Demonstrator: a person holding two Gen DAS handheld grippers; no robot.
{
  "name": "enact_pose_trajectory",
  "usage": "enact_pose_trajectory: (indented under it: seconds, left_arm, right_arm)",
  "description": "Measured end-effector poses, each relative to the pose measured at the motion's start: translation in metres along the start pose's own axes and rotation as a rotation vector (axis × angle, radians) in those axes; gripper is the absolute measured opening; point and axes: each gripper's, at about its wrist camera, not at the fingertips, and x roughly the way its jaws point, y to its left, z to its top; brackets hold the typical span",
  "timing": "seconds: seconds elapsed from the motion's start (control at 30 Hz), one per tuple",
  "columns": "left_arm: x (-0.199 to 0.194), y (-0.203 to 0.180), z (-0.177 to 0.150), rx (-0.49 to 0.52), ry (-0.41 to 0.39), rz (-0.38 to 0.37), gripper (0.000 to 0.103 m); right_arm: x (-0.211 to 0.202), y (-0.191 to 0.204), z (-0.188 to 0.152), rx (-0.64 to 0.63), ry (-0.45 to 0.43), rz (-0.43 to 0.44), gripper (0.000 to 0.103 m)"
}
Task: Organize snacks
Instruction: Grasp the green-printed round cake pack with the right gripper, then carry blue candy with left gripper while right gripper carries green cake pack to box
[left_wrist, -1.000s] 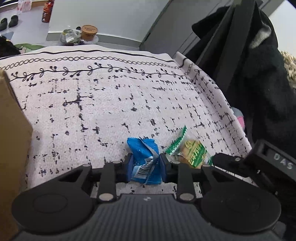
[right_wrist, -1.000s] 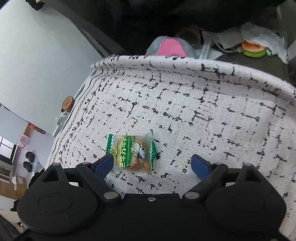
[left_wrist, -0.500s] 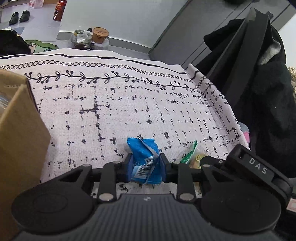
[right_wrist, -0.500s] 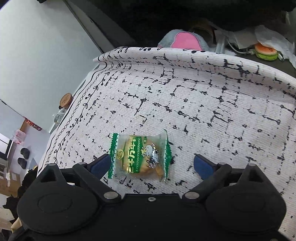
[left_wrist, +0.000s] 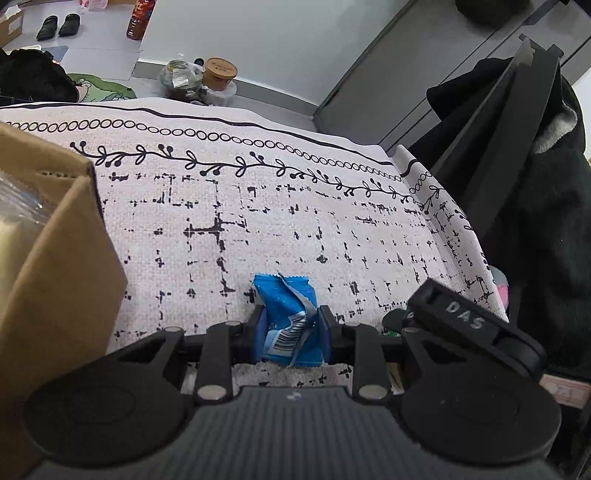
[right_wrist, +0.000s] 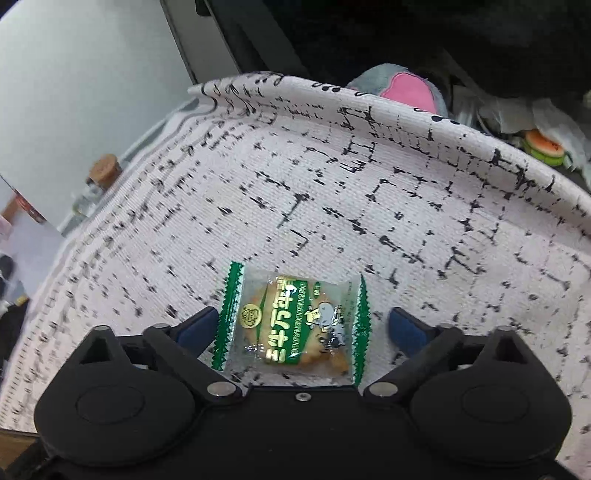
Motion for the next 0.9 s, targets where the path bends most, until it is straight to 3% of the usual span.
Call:
enact_pose_trajectory:
  seconds: [0.07, 0.13, 0.43, 0.9]
  left_arm:
    - [0.0, 0.0, -0.001, 0.003, -0.001, 0.002, 0.028]
    - [-0.001, 0.0, -0.001, 0.007, -0.001, 0.004, 0.028]
    - [-0.005, -0.008, -0.003, 0.038, -0.003, -0.002, 0.028]
    - [-0.046, -0.038, -0.005, 0.089, -0.007, -0.06, 0.028]
  right_arm:
    - [-0.002, -0.003, -0.001, -0.013, -0.007, -0.005, 0.076]
    - [-0.005, -0.007, -0.001, -0.02, -0.011, -0.012, 0.064]
    - [-0.029, -0.032, -0.008, 0.036, -0.016, 0.018, 0.057]
    - [-0.098, -0.059, -0.017, 0.072, -0.081, 0.132, 0.056]
